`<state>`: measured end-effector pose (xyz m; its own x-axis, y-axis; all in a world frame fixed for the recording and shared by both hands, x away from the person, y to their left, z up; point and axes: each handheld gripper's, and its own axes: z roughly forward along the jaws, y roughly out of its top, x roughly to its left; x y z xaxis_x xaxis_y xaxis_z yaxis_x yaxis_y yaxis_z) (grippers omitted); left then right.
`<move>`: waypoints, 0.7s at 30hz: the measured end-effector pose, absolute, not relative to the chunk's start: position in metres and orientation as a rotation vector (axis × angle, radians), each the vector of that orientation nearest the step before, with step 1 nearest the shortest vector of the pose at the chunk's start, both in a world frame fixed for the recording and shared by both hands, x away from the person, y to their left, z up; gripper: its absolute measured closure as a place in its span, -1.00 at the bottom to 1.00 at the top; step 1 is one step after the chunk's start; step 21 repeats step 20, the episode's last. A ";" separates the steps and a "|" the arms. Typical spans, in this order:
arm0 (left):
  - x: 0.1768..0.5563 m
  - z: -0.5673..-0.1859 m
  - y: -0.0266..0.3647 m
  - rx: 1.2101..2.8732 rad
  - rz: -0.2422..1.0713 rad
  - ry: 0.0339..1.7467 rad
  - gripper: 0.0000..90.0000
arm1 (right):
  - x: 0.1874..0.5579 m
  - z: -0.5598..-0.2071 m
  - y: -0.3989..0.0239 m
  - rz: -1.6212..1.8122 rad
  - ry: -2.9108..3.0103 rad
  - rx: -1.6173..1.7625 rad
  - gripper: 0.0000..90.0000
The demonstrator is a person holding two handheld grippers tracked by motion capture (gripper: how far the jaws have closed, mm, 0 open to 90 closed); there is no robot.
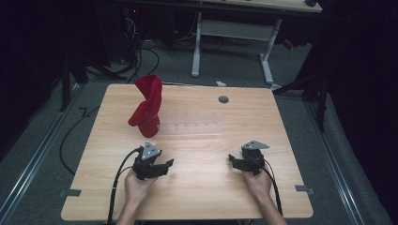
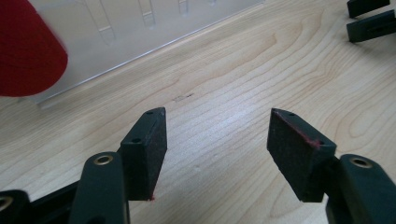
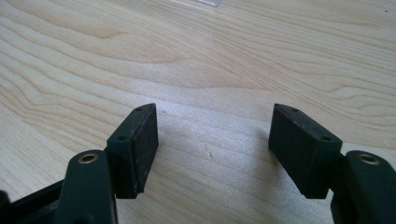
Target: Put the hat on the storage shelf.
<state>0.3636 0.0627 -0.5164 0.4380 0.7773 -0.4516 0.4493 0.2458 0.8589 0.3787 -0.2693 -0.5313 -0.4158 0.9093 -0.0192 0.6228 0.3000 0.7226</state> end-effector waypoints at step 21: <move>0.372 -0.546 0.051 1.462 0.363 1.259 -0.36 | 0.379 -0.531 -0.269 0.902 2.145 1.365 -0.26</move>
